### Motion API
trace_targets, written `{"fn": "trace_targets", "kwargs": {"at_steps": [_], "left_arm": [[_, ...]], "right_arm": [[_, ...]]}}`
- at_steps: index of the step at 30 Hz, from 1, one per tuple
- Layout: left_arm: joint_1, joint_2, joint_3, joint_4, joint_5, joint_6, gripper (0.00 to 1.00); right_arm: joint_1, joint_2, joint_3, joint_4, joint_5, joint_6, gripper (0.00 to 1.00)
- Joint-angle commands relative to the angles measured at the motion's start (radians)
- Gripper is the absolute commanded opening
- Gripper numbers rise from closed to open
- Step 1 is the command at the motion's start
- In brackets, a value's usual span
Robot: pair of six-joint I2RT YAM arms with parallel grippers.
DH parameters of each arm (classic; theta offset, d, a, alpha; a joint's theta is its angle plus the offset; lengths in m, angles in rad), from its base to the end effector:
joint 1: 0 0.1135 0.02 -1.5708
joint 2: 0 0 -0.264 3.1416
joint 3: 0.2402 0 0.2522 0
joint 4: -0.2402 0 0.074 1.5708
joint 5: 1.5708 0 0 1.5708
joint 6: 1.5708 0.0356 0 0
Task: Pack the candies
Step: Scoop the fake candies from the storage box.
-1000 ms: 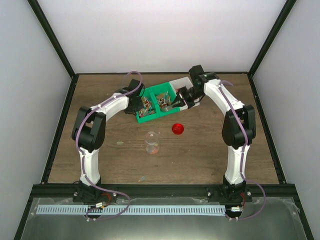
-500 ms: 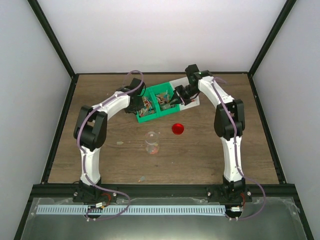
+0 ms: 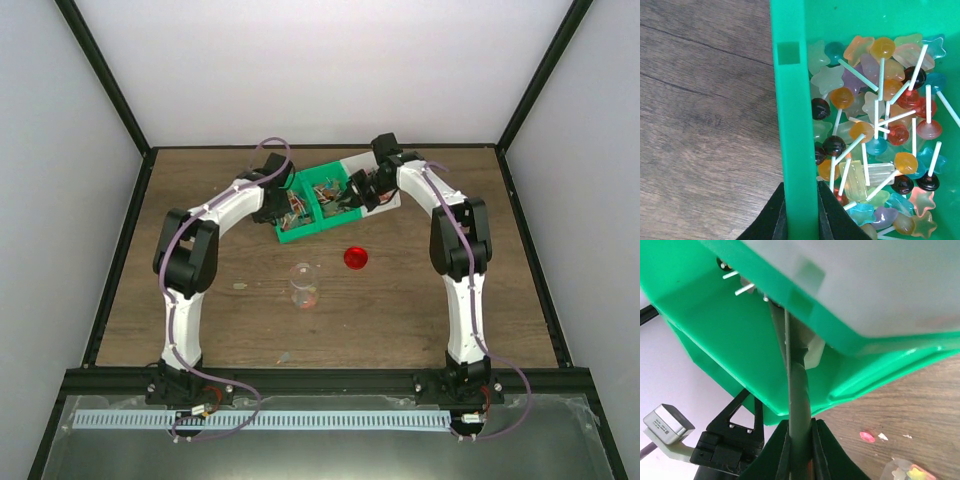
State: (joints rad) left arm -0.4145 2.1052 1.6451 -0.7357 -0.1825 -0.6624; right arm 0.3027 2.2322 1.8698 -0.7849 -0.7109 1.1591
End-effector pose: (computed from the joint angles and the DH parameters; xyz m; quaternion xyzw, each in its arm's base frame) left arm 0.4058 -0.1715 0.1842 -0.1378 0.9688 -0.0183 0.2053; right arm 0.4455 0.1635 0.1990 -0.3141 -0.8642 -0.3849 0.0804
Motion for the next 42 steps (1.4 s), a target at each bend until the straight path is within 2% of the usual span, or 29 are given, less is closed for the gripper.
{"fn": "trace_targets", "kwargs": {"at_steps": [1, 5, 8, 13, 18, 21, 25, 31, 34, 37, 42], "left_arm": [[-0.038, 0.077, -0.016, -0.004, 0.078, -0.007, 0.04], [-0.038, 0.070, -0.024, 0.006, 0.071, -0.013, 0.04], [-0.038, 0.071, -0.024, 0.010, 0.078, -0.016, 0.04], [-0.038, 0.083, -0.022, 0.008, 0.102, -0.019, 0.04], [-0.040, 0.096, -0.019, -0.009, 0.110, -0.009, 0.04], [-0.043, 0.114, -0.017, -0.016, 0.149, 0.017, 0.04], [-0.051, 0.146, 0.005, -0.036, 0.190, 0.039, 0.04], [-0.053, 0.150, 0.015, -0.028, 0.200, 0.043, 0.04], [-0.053, 0.145, 0.016, -0.024, 0.208, 0.035, 0.04], [-0.052, 0.131, 0.001, -0.004, 0.229, 0.017, 0.04], [-0.050, 0.131, 0.016, 0.006, 0.291, -0.020, 0.04]], "right_arm": [[0.016, -0.009, 0.034, -0.307, 0.069, 0.031, 0.01], [0.019, -0.109, 0.000, -0.330, 0.072, 0.070, 0.01], [0.018, -0.107, -0.042, -0.334, 0.042, 0.057, 0.01], [0.017, 0.010, -0.058, -0.326, 0.027, 0.010, 0.01], [0.012, 0.161, 0.017, -0.274, -0.001, -0.010, 0.01], [0.011, 0.199, 0.010, -0.115, -0.019, -0.022, 0.01], [0.010, 0.173, -0.085, 0.077, -0.031, -0.036, 0.01], [0.004, 0.052, -0.413, 0.691, -0.174, 0.029, 0.01], [0.001, 0.045, -0.499, 0.884, -0.230, 0.048, 0.01], [0.000, 0.040, -0.513, 1.003, -0.274, 0.005, 0.01], [0.000, 0.005, -0.527, 1.066, -0.311, -0.055, 0.01]]}}
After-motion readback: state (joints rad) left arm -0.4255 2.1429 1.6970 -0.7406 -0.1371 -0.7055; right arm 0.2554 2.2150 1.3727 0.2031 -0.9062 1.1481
